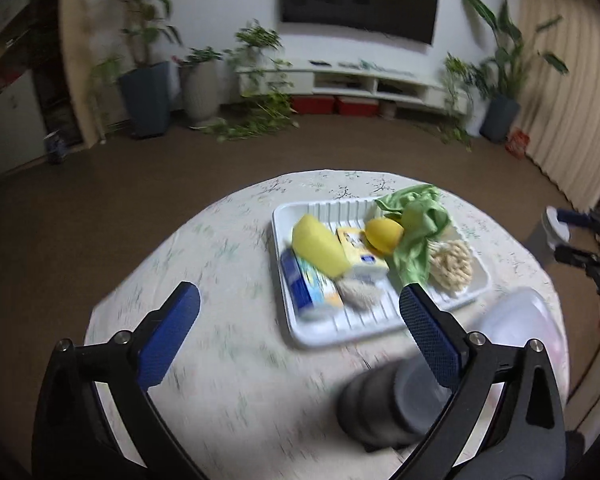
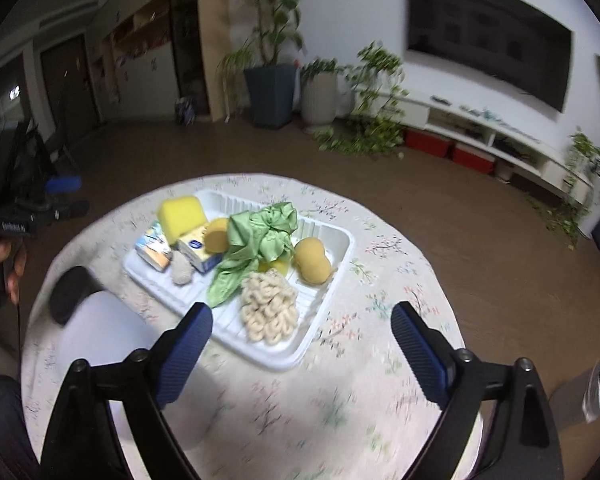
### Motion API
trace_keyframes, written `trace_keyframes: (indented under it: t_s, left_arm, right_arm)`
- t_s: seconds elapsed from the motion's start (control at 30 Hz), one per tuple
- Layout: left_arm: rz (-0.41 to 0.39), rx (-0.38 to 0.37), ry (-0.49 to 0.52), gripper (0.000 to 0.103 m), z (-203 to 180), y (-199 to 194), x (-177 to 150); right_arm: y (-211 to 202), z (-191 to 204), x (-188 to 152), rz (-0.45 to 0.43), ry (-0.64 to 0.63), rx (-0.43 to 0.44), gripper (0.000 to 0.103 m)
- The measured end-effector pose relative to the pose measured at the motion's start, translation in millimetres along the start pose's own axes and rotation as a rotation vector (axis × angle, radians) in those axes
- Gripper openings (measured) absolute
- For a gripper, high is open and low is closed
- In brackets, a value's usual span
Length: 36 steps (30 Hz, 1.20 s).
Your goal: Organize soft objects
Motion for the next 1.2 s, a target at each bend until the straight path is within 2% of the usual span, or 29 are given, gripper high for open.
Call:
trace_keyframes:
  t_s: [0.2,0.33,0.43,0.73,0.8,1.03,1.2]
  left_arm:
    - [-0.092,0.065,-0.048,0.102,-32,-65,-65]
    - [-0.132,0.057,-0.099,0.103,-48,-98,-92]
    - [-0.143,0.089,-0.105,0.103,-57,-116,-106]
    - [-0.129,0.132,-0.11,0.103,-71,-135,-127]
    - [-0.12,0.157,-0.105,0.103,-74,-136,-130]
    - [-0.085,0.125,-0.116,0.103,-77,-129,-137]
    - [-0.078,0.138,-0.1,0.103,-81,-127,-143]
  right_arm:
    - [-56,57,-67,-0.065,0.097,-0.033,0.103]
    - [-74,104,-109,-0.078,0.096,-0.068,0.103]
    - [-82,127,-127,-0.098,0.117,-0.087,0.103]
    - [-101,138,-144,-0.145,0.231,-0.16,0.103]
    - [-105,138,-146,-0.149,0.233,-0.188,0.103]
    - [-108,142,-149,-0.147,0.225,-0.232,0.103]
    - [-108,151,-149,-0.148,0.2,-0.244,0.103]
Point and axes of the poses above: each gripper's, at about its wrist camera, not at the fingertips, and y roughly the way its jaws point, z to its left, x to its top, the point moved 2 cm from there along y, roughly the way its jaws point, and after that the axes turned 1 degree about -z, right-handed, at the moved point
